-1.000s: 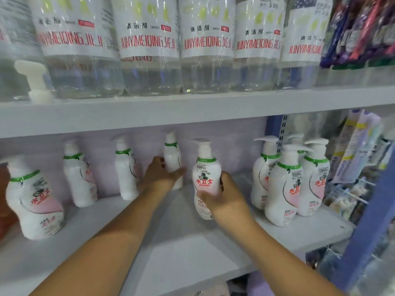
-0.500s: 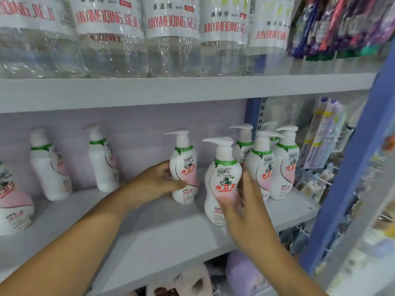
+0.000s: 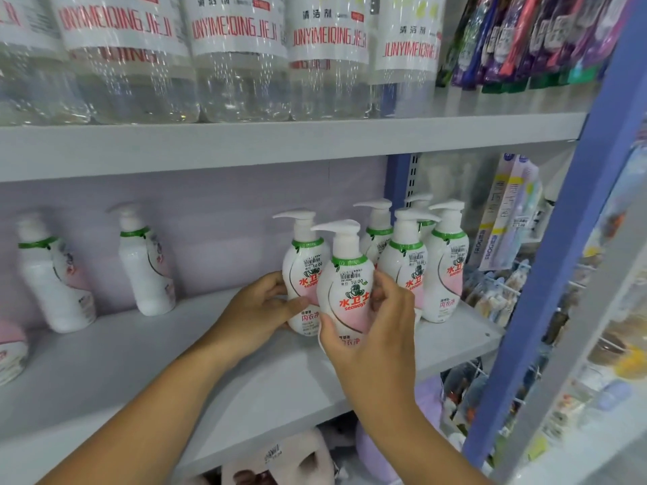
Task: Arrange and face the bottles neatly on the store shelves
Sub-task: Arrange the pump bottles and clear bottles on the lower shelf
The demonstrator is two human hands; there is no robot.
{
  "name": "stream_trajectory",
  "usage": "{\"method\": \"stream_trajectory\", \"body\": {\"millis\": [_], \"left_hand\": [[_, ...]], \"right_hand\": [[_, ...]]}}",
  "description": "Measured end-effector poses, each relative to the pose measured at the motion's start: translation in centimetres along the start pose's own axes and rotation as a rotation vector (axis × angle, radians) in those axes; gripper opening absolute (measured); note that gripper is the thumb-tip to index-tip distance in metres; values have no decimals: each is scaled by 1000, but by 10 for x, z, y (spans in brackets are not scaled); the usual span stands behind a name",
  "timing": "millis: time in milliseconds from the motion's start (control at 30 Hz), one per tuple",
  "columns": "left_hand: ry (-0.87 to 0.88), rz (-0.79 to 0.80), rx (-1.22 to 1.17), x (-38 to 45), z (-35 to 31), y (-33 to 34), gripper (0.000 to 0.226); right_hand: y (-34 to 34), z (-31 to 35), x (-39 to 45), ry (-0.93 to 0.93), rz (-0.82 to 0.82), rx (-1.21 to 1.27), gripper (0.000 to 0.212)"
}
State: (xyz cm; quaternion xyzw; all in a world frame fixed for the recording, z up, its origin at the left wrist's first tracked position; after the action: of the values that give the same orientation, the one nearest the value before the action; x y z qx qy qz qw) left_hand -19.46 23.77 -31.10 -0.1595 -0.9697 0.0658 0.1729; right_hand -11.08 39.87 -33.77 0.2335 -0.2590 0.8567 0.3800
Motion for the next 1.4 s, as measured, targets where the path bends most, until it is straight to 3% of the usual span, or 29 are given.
{"method": "stream_trajectory", "body": {"millis": [600, 1167, 1333, 1400], "left_hand": [[43, -4, 26, 5, 13, 20, 39], [73, 29, 152, 3, 5, 28, 37], [145, -188, 307, -22, -14, 27, 23], [153, -245, 349, -41, -19, 41, 26]], "right_hand": [[-3, -25, -19, 68, 4, -1, 74], [-14, -26, -19, 149, 137, 90, 74], [-68, -38, 19, 141, 3, 190, 40], [-91, -57, 44, 211, 19, 159, 41]]}}
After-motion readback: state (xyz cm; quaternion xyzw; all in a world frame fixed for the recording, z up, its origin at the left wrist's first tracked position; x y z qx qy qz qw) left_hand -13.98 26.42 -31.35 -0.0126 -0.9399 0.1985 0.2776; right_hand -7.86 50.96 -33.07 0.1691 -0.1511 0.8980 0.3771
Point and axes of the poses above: each hand's wrist, its own x-axis towards the middle knuckle, its own y-axis out of the palm, z = x × y, the point moved 1 cm from there along x, towards the middle knuckle, and after that the axes turned 11 degrees about y, right-handed, at the moved point
